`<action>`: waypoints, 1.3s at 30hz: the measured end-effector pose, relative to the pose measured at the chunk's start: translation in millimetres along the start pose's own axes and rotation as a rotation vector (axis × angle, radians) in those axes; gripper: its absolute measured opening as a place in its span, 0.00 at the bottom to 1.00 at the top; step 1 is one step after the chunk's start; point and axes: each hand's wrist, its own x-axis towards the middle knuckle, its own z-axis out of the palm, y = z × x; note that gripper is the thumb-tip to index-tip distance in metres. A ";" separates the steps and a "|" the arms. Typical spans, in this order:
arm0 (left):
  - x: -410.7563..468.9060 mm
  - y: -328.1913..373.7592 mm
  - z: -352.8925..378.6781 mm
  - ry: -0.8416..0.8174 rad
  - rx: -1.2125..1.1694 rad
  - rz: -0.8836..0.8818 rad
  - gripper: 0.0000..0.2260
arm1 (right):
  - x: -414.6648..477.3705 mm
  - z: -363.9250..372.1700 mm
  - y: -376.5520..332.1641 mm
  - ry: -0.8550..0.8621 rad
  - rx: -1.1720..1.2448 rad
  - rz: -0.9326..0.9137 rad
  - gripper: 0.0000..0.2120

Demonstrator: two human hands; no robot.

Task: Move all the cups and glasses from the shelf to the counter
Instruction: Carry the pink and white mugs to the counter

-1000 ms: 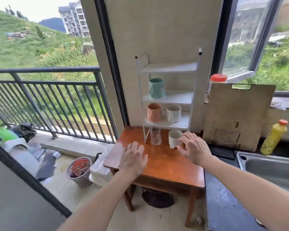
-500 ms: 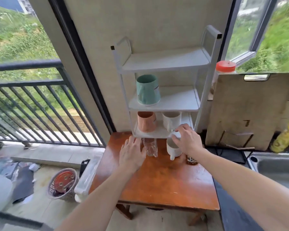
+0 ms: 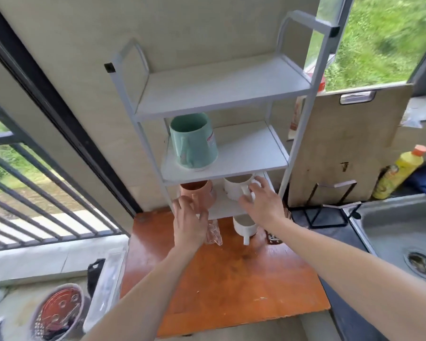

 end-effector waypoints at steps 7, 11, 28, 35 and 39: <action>10.1 -9.0 11.4 -0.019 -0.006 -0.049 0.17 | 7.8 2.1 -0.7 0.029 0.115 0.086 0.19; 16.6 -9.6 14.9 -0.005 -0.030 -0.033 0.17 | 6.0 5.5 -2.0 0.040 0.176 0.099 0.21; -61.6 14.5 21.1 -0.022 -0.070 0.091 0.17 | -116.2 -34.3 67.1 0.215 0.210 0.014 0.15; -156.1 70.8 59.1 -0.155 -0.084 0.329 0.17 | -227.5 -89.9 151.6 0.337 0.091 0.130 0.18; -217.0 117.2 96.9 -0.280 -0.139 0.453 0.17 | -301.7 -131.6 201.3 0.423 0.063 0.245 0.14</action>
